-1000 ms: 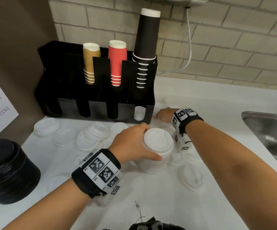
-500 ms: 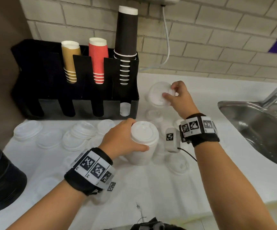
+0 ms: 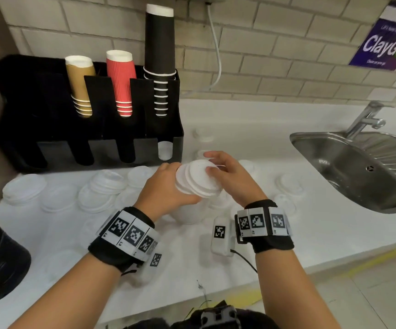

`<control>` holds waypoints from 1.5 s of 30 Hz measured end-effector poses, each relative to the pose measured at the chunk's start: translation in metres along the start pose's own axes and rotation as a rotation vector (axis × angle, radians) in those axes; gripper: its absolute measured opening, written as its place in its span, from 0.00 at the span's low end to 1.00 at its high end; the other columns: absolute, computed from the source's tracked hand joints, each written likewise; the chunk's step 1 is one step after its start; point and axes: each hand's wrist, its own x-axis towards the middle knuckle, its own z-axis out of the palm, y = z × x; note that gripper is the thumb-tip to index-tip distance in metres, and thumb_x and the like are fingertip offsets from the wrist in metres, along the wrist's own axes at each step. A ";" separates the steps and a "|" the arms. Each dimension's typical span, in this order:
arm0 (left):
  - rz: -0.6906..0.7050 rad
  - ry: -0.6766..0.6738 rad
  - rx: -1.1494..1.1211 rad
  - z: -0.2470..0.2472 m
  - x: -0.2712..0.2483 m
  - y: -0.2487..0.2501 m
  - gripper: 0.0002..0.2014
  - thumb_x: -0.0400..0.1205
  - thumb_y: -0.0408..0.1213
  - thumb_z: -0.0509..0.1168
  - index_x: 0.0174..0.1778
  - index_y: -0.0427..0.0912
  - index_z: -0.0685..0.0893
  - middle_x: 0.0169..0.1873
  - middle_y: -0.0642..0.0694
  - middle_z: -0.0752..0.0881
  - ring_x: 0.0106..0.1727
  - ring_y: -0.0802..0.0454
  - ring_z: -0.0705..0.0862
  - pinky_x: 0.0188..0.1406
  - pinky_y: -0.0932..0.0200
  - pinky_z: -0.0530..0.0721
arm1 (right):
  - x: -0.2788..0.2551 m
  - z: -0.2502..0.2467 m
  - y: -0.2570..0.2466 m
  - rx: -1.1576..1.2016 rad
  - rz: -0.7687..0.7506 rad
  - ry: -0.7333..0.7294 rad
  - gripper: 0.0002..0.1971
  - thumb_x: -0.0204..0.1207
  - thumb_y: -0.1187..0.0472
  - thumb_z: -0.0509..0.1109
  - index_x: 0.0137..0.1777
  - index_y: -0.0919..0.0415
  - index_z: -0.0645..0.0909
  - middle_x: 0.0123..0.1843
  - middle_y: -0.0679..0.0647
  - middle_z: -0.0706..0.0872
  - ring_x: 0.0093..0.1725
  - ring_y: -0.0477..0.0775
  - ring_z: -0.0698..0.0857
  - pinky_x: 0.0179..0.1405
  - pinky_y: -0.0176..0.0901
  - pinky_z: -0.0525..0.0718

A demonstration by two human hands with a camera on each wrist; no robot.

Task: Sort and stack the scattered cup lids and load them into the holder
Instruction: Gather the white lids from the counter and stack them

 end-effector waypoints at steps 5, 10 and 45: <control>0.011 0.032 -0.068 0.001 -0.002 -0.005 0.38 0.61 0.51 0.83 0.66 0.52 0.76 0.54 0.57 0.78 0.55 0.54 0.80 0.51 0.60 0.76 | 0.000 0.018 -0.003 -0.140 -0.074 0.099 0.16 0.79 0.59 0.70 0.65 0.50 0.77 0.66 0.55 0.75 0.61 0.50 0.77 0.57 0.37 0.73; 0.023 0.027 -0.087 -0.002 -0.002 -0.009 0.41 0.61 0.50 0.84 0.70 0.53 0.75 0.50 0.63 0.79 0.56 0.55 0.81 0.47 0.64 0.77 | 0.005 0.024 -0.007 -0.260 -0.076 0.145 0.12 0.77 0.56 0.72 0.58 0.54 0.79 0.59 0.55 0.76 0.60 0.53 0.78 0.59 0.39 0.74; 0.121 -0.080 -0.204 -0.006 0.005 -0.003 0.45 0.60 0.64 0.73 0.75 0.54 0.74 0.68 0.57 0.78 0.68 0.59 0.77 0.67 0.59 0.76 | -0.023 -0.002 0.011 -0.189 -0.164 -0.027 0.15 0.70 0.56 0.79 0.54 0.47 0.80 0.64 0.52 0.77 0.57 0.36 0.77 0.49 0.13 0.71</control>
